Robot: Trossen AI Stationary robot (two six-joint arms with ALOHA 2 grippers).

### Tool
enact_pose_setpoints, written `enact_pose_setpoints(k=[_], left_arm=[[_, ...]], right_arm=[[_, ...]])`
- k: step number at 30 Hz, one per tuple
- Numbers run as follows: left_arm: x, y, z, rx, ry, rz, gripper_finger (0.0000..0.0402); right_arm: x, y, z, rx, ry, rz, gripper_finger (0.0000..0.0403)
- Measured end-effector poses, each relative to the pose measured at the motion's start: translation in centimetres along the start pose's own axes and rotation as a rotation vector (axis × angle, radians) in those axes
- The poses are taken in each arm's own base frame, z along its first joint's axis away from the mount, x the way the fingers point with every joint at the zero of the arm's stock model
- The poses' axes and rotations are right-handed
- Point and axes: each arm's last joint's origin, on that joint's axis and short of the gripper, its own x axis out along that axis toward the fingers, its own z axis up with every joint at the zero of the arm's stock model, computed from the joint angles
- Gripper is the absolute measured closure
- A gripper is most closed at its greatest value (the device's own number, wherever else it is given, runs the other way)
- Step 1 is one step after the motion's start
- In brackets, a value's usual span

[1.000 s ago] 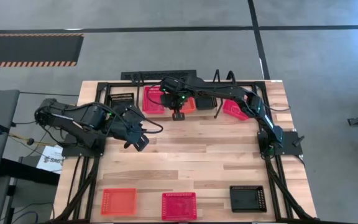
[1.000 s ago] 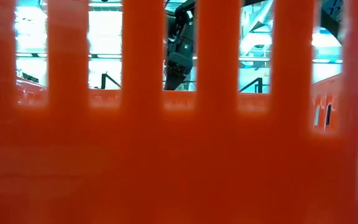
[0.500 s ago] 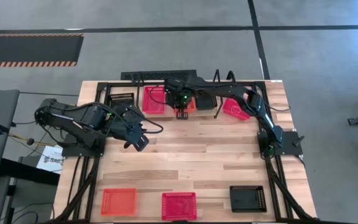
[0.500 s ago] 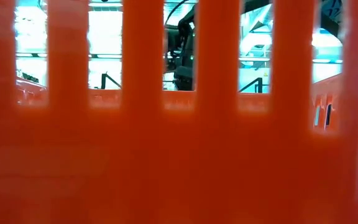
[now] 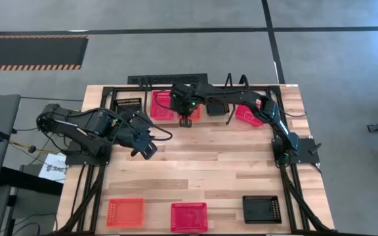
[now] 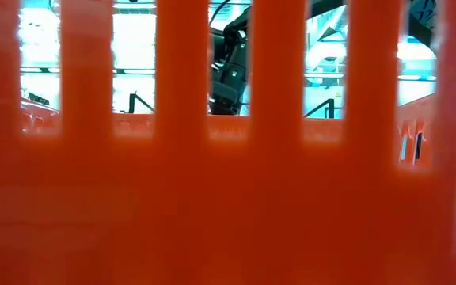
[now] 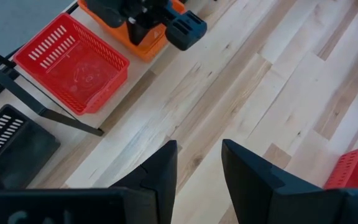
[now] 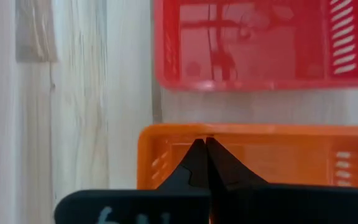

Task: Stack baskets on shelf by color
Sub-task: Stack the top orange bin on top of the orange bin on the shelf, then stack the bottom black bin on top of the black bin on the shelf

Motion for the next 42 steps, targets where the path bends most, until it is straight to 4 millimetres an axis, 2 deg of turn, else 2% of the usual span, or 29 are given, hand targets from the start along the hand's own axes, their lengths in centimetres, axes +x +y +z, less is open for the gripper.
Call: enact_pose_setpoints(k=[6,9,14,20,23,25,31,36,39,42], left_arm=[[0.0,0.0,0.0,0.0,0.001,0.0,0.0288],[0.0,0.0,0.0,0.0,0.002,0.0,0.0288],[0.0,0.1,0.0,0.012,-0.017,0.027,0.0288],[0.0,0.8,-0.1,0.043,-0.033,0.12,0.0288],[0.0,1.1,-0.2,0.051,-0.016,0.137,0.0288],[0.0,1.1,-0.3,0.063,-0.012,0.14,0.0288],[0.0,1.1,-0.2,0.111,-0.011,0.138,0.0288],[0.0,1.1,-0.2,0.137,-0.015,0.142,0.0288],[0.1,1.1,-0.2,0.149,-0.016,0.144,0.0288],[0.1,1.1,-0.1,0.155,-0.017,0.146,0.0288]], right_arm=[[0.0,-0.3,-0.4,-0.031,0.043,-0.034,0.0403],[-1.1,-0.9,-0.8,-0.021,0.097,-0.066,0.0403],[-4.6,-1.5,-0.7,0.034,0.194,-0.065,0.0403],[-8.9,-0.1,-1.1,0.074,0.394,-0.177,0.0403],[-10.6,0.1,-1.6,0.107,0.407,-0.261,0.0403],[-12.5,0.2,-2.1,0.144,0.384,-0.276,0.0403],[-19.8,0.2,-4.9,0.325,0.27,-0.361,0.0403],[-25.9,1.3,-8.8,0.498,0.156,-0.431,0.0403],[-28.2,2.9,-11.4,0.589,0.104,-0.432,0.0403],[-29.3,5.0,-13.7,0.659,0.07,-0.411,0.0403]])
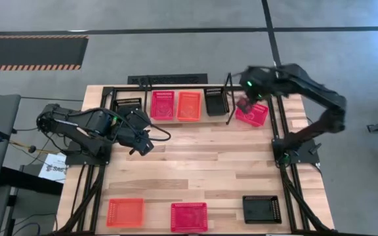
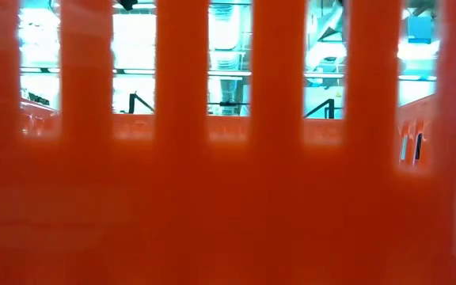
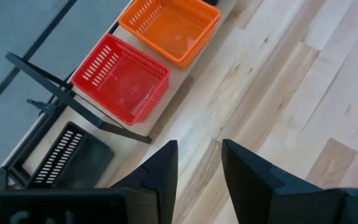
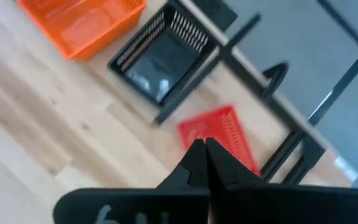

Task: Stack baskets on shelf by color
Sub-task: Stack the bottom black bin on top of the black bin on the shelf

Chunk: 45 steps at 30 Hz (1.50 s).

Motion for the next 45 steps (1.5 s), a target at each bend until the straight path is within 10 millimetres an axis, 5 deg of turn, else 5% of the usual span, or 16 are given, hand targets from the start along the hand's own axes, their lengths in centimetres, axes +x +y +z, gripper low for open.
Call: enact_pose_setpoints(k=[9,20,27,32,45], left_arm=[[0.5,0.5,0.6,0.007,-0.006,0.013,0.0288],[0.9,0.8,1.1,0.079,0.005,-0.006,0.0288],[0.9,0.8,1.1,0.094,0.022,-0.031,0.0288],[0.9,0.8,1.1,0.073,0.022,-0.032,0.0288],[0.8,0.1,1.5,-0.024,0.032,-0.146,0.0288]], right_arm=[[1.0,3.7,-8.6,0.128,0.133,0.108,0.0403],[1.8,13.7,-17.5,0.214,0.307,0.338,0.0401],[2.4,18.1,-22.7,0.159,0.514,0.243,0.0369],[3.6,19.3,-25.2,0.02,0.662,0.112,0.0344],[4.8,20.1,-27.3,-0.215,0.582,0.114,0.0247]])
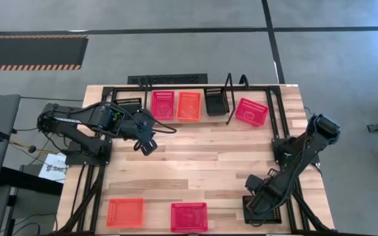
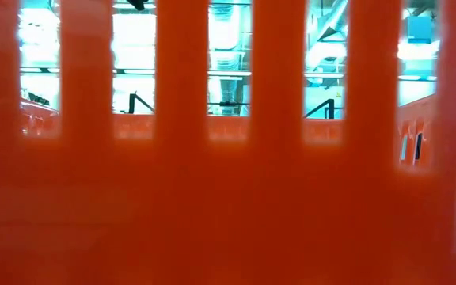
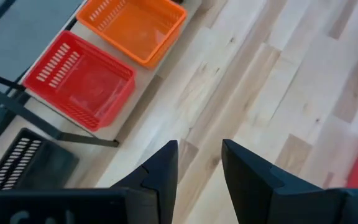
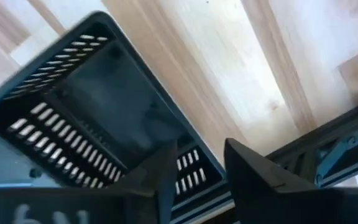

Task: Stack baskets on shelf by color
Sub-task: Stack the bottom black bin on top of the black bin on the shelf

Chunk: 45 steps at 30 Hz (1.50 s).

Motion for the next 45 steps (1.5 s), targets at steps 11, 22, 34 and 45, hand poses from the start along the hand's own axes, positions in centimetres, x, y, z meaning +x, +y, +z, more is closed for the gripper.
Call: enact_pose_setpoints(k=[11,22,34,45], left_arm=[[0.0,0.0,0.0,-0.049,0.004,0.003,0.0288],[0.0,0.0,0.0,-0.054,0.004,0.004,0.0288],[0.0,0.0,-0.1,-0.053,0.005,0.004,0.0288],[0.0,0.0,-0.1,-0.043,0.005,0.004,0.0288]], right_arm=[[2.0,0.6,-0.8,-0.141,-0.048,0.06,0.0192],[3.7,0.7,-0.5,-0.183,-0.083,0.115,0.0201],[5.3,0.4,0.7,-0.149,-0.086,0.153,0.0211],[5.2,0.1,3.0,-0.174,-0.099,0.179,0.0322]])
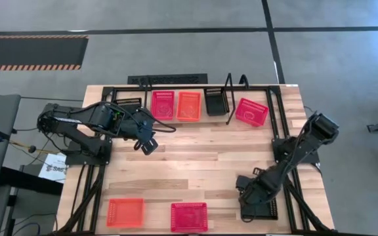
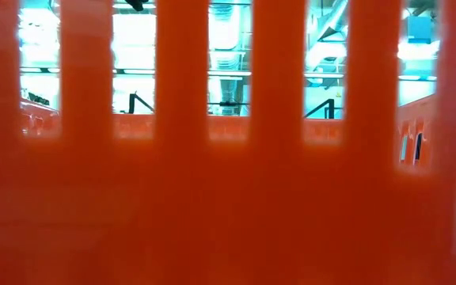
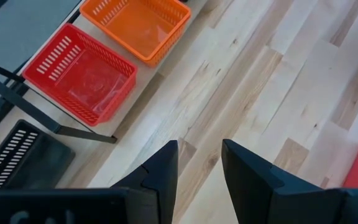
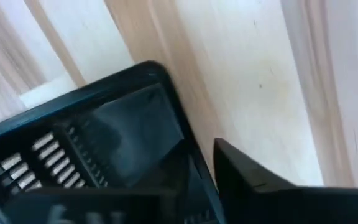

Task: Stack baskets on shelf by color
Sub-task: Stack the bottom black bin on top of the black bin on the shelf

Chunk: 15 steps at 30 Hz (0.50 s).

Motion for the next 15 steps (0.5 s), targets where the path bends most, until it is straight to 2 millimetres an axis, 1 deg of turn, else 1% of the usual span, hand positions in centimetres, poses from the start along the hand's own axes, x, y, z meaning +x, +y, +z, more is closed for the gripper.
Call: enact_pose_setpoints(k=[3,4,7,11,13,15], left_arm=[[0.0,0.0,0.0,0.0,0.0,0.0,0.0288],[0.0,0.0,0.0,0.0,0.0,0.0,0.0288],[0.0,0.0,0.0,0.0,0.0,0.0,0.0288],[0.0,0.0,0.0,0.0,0.0,0.0,0.0288],[0.0,0.0,0.0,0.0,0.0,0.0,0.0288],[0.0,0.0,0.0,0.0,0.0,0.0,0.0288]], right_arm=[[-0.1,-0.2,0.9,0.011,0.003,0.022,0.038],[-0.1,-0.3,1.3,0.02,0.003,0.026,0.0388],[-0.2,-0.9,2.3,0.06,-0.005,0.026,0.0386],[-0.4,-1.8,3.9,0.099,-0.044,0.014,0.0395],[-0.8,-2.1,4.9,0.115,-0.077,0.008,0.0395],[-1.6,-2.0,6.0,0.1,-0.12,0.016,0.0396]])
